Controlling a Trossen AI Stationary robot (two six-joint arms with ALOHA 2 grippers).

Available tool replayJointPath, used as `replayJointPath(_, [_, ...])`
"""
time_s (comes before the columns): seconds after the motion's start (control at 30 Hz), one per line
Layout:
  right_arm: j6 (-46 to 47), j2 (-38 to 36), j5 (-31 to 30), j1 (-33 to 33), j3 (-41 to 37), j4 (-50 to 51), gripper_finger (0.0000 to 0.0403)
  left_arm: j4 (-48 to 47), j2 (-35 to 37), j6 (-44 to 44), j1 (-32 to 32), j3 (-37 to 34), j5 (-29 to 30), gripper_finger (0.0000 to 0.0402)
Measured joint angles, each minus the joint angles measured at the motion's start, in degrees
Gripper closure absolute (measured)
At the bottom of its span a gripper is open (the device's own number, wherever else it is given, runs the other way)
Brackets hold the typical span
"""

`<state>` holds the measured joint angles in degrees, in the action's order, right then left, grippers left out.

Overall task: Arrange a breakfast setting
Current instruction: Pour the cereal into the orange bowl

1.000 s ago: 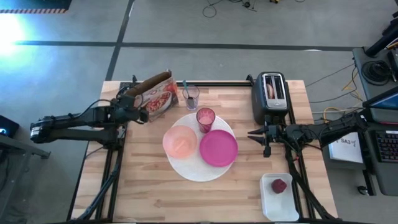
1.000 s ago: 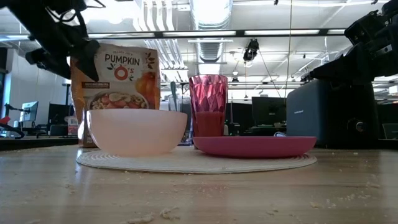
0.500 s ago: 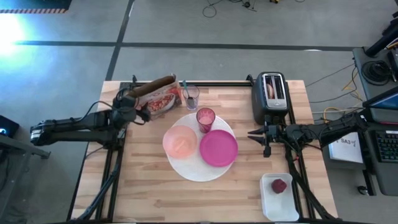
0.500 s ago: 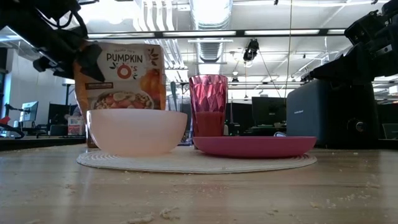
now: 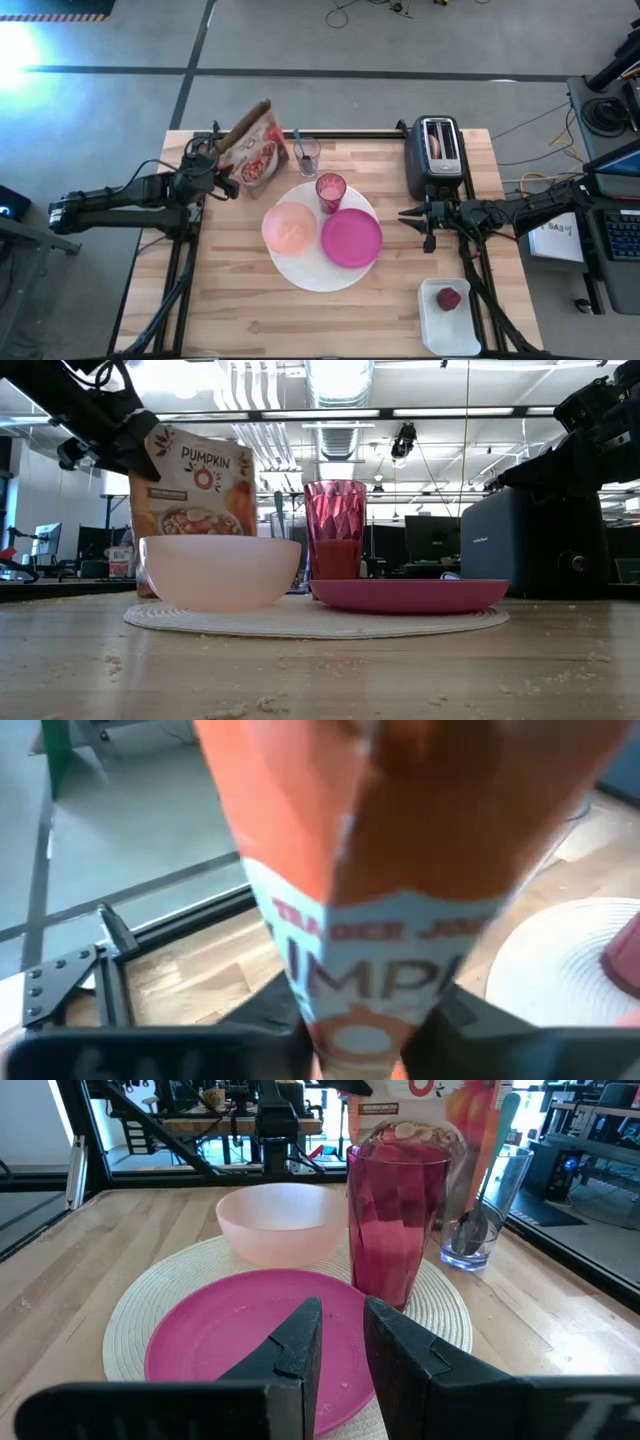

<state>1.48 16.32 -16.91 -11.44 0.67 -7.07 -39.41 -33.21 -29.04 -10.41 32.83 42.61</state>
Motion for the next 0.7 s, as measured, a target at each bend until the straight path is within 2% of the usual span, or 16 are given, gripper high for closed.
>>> replayJointPath(0.13, [0.00, -0.02, 0.00, -0.02, 0.00, 0.00, 0.0335, 0.28, 0.51, -0.11, 0.00, -0.68, -0.01, 0.0387])
replayJointPath(0.2, [0.00, 0.00, -0.01, 0.00, 0.00, 0.00, 0.0335, 0.47, 0.70, -0.18, 0.00, -0.71, -1.09, 0.0393])
replayJointPath(0.53, [0.00, -0.01, 0.00, -0.02, -0.01, 0.00, 0.0335, 1.94, 1.28, -0.04, 0.00, -1.75, -2.27, 0.0289])
replayJointPath(0.7, [0.00, 0.00, 0.01, -0.02, 0.00, 0.00, 0.0335, 7.07, 2.59, 3.43, 0.00, -3.68, -1.40, 0.0260])
